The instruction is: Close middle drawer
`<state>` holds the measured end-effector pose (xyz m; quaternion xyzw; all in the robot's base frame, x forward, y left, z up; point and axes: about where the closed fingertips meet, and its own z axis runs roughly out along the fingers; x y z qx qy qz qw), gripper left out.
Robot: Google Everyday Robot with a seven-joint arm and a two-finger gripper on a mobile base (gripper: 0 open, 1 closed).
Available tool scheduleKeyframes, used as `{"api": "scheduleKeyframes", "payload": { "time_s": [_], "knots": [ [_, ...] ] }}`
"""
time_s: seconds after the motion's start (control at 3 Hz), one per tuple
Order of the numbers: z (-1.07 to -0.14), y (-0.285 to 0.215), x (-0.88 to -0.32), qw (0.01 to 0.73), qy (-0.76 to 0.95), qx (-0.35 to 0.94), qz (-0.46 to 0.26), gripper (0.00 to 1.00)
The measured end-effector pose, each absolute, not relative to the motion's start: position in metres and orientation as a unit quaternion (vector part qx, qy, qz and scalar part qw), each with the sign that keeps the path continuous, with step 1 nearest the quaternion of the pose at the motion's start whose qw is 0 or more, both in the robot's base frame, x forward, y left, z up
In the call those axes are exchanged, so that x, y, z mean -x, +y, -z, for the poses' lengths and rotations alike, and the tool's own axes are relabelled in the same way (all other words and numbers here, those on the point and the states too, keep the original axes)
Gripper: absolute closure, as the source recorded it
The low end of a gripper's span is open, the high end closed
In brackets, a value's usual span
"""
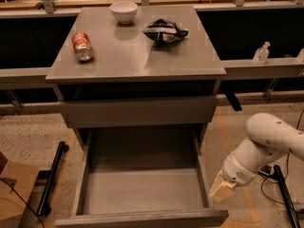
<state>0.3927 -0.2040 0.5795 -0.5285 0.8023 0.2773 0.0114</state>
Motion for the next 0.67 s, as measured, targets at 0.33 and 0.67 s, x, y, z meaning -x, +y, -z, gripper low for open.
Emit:
{"api": "scheduleKeyframes", "payload": {
  "time_s": [0.33, 0.67],
  "knots": [
    [-0.5662, -0.2025, -0.3938, 0.013, 0.804, 0.523, -0.282, 1.0],
    [-0.5565, -0.2015, -0.3873, -0.005, 0.808, 0.519, -0.278, 1.0]
  ]
}}
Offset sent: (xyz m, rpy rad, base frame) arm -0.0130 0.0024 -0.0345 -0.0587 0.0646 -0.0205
